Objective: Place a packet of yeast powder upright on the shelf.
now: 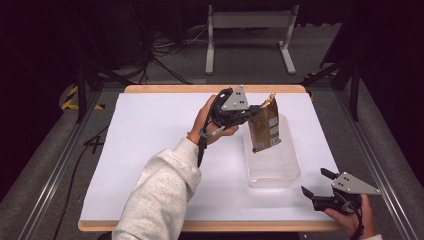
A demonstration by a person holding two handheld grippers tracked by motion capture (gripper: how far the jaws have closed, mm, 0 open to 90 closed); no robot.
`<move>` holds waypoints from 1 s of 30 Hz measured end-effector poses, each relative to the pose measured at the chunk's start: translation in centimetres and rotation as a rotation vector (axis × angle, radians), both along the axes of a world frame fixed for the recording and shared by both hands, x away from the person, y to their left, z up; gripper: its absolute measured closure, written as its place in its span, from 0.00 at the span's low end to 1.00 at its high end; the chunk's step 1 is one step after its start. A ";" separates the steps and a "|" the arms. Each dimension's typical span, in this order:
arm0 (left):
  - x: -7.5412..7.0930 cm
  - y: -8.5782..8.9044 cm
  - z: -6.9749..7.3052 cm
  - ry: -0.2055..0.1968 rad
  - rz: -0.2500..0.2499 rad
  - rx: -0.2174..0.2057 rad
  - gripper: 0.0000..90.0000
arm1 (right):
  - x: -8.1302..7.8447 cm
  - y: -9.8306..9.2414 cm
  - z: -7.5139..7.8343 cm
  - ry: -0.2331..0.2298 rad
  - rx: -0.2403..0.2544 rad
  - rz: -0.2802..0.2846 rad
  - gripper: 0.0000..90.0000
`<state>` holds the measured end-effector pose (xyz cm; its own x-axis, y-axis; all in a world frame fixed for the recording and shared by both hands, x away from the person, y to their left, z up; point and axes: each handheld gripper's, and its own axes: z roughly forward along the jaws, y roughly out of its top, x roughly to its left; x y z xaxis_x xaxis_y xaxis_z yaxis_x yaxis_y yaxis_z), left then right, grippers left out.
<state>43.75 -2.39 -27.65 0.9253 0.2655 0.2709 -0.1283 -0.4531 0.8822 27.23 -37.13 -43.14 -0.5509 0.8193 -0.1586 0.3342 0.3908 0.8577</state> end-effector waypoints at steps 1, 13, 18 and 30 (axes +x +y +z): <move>0.1 0.1 -0.1 0.001 -0.005 0.009 0.99 | 0.0 0.0 0.0 -0.003 -0.004 0.000 0.13; -0.5 -1.9 -1.8 0.015 -0.093 0.048 0.99 | 0.0 0.0 0.0 -0.001 0.003 0.004 0.13; -0.4 -2.4 -2.1 0.027 -0.090 0.030 0.99 | -0.1 0.0 0.1 -0.002 0.001 0.004 0.13; -1.6 -4.8 -2.5 -0.008 -0.120 0.090 0.99 | -0.1 0.0 0.1 0.000 0.002 0.004 0.13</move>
